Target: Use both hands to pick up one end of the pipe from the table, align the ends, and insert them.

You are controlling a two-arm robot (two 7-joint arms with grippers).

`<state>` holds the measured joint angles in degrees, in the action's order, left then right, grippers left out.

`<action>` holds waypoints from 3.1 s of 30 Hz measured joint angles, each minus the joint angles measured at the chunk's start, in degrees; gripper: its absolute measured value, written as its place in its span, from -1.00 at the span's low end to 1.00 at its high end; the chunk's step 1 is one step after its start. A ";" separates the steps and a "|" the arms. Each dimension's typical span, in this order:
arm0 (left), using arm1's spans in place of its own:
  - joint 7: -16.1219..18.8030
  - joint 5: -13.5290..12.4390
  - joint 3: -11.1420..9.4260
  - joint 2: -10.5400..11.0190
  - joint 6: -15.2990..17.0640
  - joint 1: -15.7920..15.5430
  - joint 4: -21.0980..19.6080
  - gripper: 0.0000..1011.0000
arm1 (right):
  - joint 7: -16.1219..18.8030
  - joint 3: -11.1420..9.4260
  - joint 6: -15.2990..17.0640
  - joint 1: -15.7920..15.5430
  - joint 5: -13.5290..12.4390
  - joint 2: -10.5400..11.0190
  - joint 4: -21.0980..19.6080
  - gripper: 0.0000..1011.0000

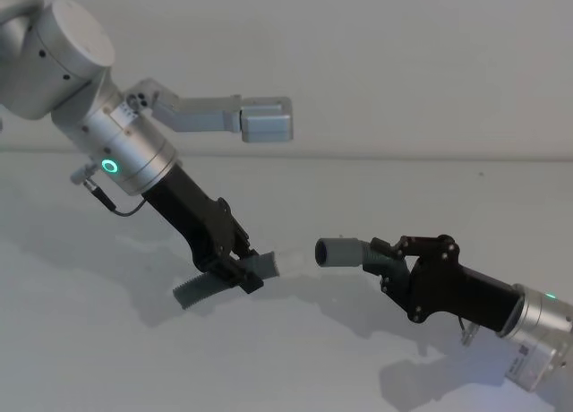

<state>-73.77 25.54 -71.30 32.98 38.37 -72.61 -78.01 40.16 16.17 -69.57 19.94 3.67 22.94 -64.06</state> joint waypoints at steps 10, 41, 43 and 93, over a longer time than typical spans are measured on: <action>-0.45 0.45 -0.63 -0.86 -0.34 -0.77 0.44 -0.30 | 0.01 0.00 -0.20 0.06 0.12 0.00 0.12 -0.62; -0.85 1.52 -2.38 -0.33 0.83 -2.40 -0.89 -0.30 | 0.00 0.00 -0.37 0.12 0.21 0.00 0.20 -0.62; -0.86 1.59 -2.52 -0.28 0.91 -2.52 -0.93 -0.30 | 0.00 0.00 -0.36 0.12 0.21 0.00 0.20 -0.62; 6.08 4.34 -1.08 1.07 -1.11 -1.64 -2.28 -0.30 | 2.89 -0.80 26.46 -3.76 -9.86 -0.56 -7.58 -0.62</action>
<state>-67.69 29.88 -72.39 34.05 37.26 -74.24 -80.29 43.05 15.37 -43.10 16.18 -6.20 22.38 -71.64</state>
